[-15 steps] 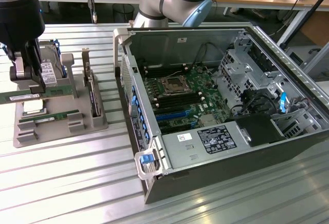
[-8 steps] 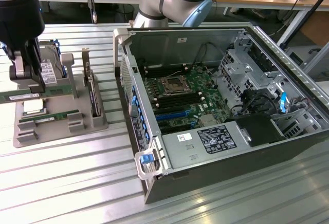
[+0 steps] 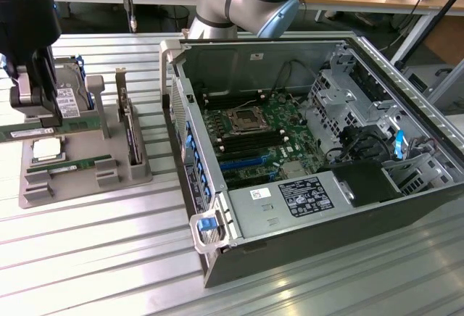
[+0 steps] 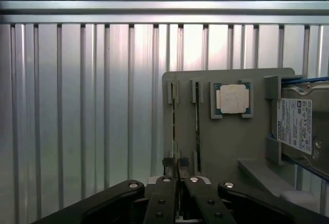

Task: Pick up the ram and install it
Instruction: 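Pick up the ram and move it above insertion slot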

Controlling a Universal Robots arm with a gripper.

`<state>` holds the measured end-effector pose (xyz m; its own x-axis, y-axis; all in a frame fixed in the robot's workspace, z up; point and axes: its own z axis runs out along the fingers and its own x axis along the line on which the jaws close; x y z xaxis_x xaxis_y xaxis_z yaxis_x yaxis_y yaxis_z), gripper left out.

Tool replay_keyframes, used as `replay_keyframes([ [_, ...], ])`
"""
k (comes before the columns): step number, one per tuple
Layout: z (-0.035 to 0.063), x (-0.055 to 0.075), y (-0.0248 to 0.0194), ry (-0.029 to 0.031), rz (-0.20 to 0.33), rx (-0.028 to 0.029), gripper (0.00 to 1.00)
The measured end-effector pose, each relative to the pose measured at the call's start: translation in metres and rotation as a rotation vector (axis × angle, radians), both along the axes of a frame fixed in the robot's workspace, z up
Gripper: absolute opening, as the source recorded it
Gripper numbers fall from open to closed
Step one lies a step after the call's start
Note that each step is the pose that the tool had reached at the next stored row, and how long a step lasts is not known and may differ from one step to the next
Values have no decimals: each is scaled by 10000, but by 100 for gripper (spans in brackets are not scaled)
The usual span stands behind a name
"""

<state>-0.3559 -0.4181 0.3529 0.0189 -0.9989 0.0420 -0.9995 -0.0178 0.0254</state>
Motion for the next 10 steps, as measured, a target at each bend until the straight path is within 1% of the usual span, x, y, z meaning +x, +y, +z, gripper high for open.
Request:
replay_keyframes([
  [10, 67, 0, 0, 0, 0, 0, 12],
])
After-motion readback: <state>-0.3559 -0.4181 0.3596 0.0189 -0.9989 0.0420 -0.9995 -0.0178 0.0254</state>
